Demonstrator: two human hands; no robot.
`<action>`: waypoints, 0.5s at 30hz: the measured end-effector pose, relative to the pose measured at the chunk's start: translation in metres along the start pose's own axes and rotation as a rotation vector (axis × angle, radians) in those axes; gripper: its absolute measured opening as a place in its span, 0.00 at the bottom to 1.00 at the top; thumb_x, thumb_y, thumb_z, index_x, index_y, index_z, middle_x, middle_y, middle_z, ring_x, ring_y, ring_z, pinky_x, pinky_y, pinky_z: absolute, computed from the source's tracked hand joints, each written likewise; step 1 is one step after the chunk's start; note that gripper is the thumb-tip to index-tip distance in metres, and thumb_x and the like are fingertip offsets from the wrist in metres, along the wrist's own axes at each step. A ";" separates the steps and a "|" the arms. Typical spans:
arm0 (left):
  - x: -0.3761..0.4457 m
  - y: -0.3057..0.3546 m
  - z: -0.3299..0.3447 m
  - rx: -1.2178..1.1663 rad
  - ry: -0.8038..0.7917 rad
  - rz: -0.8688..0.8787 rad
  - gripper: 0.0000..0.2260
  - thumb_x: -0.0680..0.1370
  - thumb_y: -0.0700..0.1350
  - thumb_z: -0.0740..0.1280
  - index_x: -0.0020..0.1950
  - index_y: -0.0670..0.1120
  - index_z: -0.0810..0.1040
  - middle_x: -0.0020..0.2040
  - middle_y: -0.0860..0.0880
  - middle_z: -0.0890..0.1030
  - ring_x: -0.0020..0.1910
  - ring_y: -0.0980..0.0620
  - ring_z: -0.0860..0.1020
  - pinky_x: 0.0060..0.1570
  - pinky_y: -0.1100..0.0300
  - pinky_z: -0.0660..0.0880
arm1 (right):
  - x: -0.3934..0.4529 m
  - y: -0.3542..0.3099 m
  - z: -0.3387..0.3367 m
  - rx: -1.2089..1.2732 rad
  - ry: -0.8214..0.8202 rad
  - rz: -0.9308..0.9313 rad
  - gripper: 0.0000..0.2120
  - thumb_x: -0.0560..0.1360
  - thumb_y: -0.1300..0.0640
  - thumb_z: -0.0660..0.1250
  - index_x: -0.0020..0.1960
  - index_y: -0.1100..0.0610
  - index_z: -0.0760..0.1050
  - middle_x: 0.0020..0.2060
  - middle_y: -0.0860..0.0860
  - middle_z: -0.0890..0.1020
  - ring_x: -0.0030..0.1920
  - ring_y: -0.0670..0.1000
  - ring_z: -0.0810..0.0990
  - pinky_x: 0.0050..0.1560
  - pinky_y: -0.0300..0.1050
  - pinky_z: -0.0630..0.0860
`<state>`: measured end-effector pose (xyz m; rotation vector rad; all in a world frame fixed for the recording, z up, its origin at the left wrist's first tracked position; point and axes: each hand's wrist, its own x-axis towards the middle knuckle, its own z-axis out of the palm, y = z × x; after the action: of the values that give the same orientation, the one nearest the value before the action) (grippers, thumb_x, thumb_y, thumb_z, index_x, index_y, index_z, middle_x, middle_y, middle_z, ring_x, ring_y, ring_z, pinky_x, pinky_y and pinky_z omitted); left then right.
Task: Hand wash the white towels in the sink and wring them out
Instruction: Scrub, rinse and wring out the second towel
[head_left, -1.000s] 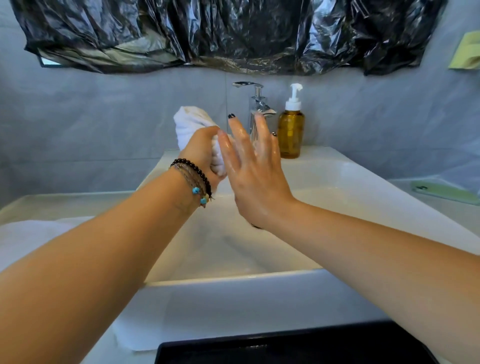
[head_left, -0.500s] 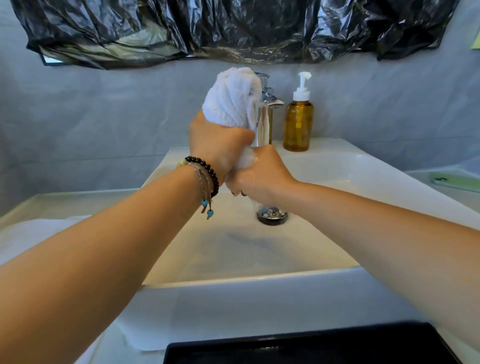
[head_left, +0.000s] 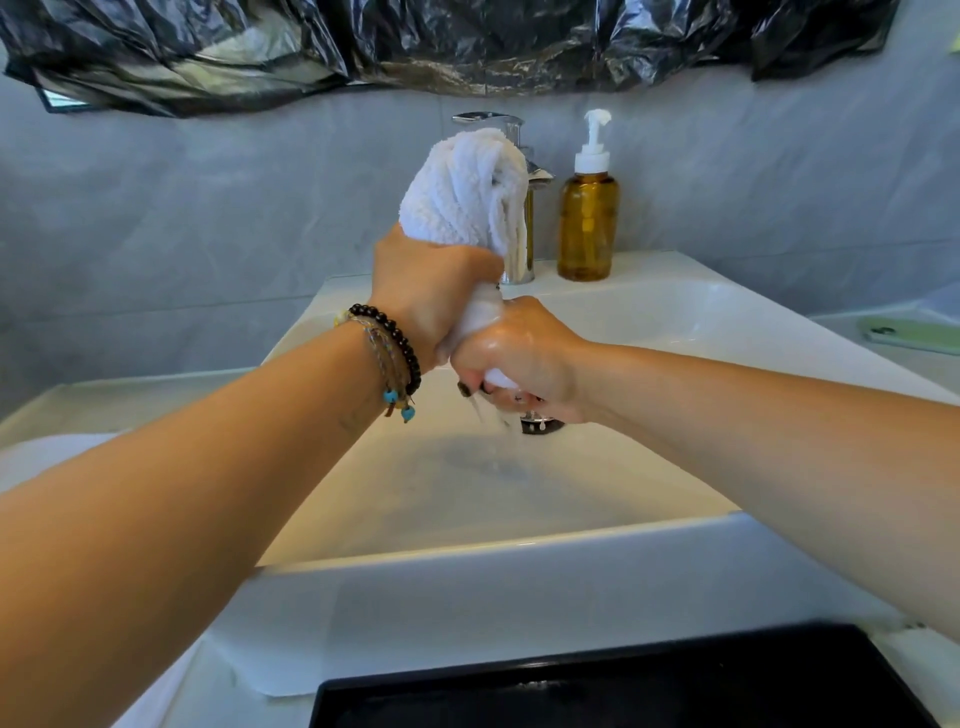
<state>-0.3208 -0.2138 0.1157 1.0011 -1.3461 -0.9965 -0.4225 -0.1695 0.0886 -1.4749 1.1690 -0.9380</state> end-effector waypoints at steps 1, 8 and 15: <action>0.001 -0.001 -0.001 0.011 -0.003 0.002 0.20 0.57 0.38 0.68 0.49 0.45 0.80 0.37 0.48 0.80 0.33 0.49 0.78 0.33 0.59 0.77 | 0.002 0.001 0.000 -0.010 0.007 0.002 0.12 0.66 0.73 0.61 0.46 0.62 0.75 0.19 0.52 0.63 0.20 0.49 0.58 0.25 0.36 0.54; -0.003 0.009 -0.009 0.033 -0.065 0.017 0.11 0.68 0.32 0.71 0.43 0.46 0.76 0.34 0.50 0.76 0.26 0.55 0.74 0.23 0.65 0.69 | 0.004 -0.004 -0.017 -0.059 -0.160 0.132 0.14 0.69 0.63 0.74 0.53 0.57 0.74 0.41 0.54 0.80 0.38 0.53 0.81 0.38 0.44 0.75; -0.015 0.019 -0.024 -0.136 -0.020 -0.047 0.19 0.65 0.36 0.75 0.55 0.45 0.80 0.43 0.45 0.82 0.38 0.47 0.81 0.39 0.48 0.80 | -0.027 -0.049 -0.056 -1.015 -0.151 0.341 0.28 0.73 0.46 0.72 0.67 0.56 0.70 0.56 0.52 0.79 0.52 0.51 0.82 0.56 0.49 0.80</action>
<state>-0.2971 -0.1943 0.1301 0.9255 -1.2587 -1.1211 -0.4725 -0.1539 0.1484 -1.9579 1.8279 0.0704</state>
